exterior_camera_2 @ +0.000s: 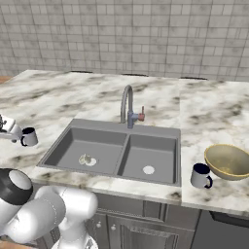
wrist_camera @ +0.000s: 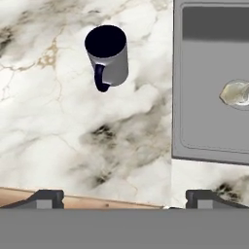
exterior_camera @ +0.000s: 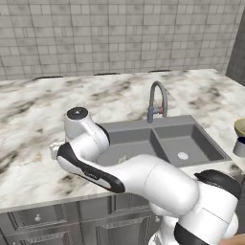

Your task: Clear the mugs and bowl far away from the sink.

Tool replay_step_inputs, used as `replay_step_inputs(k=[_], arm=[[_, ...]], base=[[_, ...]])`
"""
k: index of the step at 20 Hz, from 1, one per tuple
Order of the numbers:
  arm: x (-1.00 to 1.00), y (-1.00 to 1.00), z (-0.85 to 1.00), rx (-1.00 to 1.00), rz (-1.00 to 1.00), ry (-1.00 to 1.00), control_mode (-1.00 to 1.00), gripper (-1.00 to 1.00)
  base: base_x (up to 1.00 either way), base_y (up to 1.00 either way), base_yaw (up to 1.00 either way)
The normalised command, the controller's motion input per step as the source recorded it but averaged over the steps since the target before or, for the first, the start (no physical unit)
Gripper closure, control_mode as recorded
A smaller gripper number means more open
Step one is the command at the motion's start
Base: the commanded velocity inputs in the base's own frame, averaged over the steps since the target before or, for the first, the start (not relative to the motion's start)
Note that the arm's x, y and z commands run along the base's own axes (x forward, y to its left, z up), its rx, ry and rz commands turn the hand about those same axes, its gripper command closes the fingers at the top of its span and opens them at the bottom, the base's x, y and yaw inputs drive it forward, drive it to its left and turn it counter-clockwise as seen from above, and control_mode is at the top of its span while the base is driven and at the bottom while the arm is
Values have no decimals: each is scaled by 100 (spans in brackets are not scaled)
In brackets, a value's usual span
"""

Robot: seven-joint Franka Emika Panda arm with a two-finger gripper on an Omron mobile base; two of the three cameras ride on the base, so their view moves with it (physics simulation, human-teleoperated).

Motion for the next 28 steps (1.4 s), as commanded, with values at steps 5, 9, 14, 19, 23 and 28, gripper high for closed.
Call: replay_step_inputs(k=[5,9,14,19,23,28], arm=[[41,0,-18,11,0,1,-100,-100],[57,0,-29,13,0,1,-100,-100],[44,2,-22,4,-1,2,-100,-100],[46,23,-28,0,-2,5,-100,-100],[32,34,-13,-2,0,8,-100,-100],[23,32,-5,-5,-1,5,-100,-100]], base=[[0,0,0],[0,0,0],[0,0,0],[0,0,0],[0,0,0],[0,0,0]])
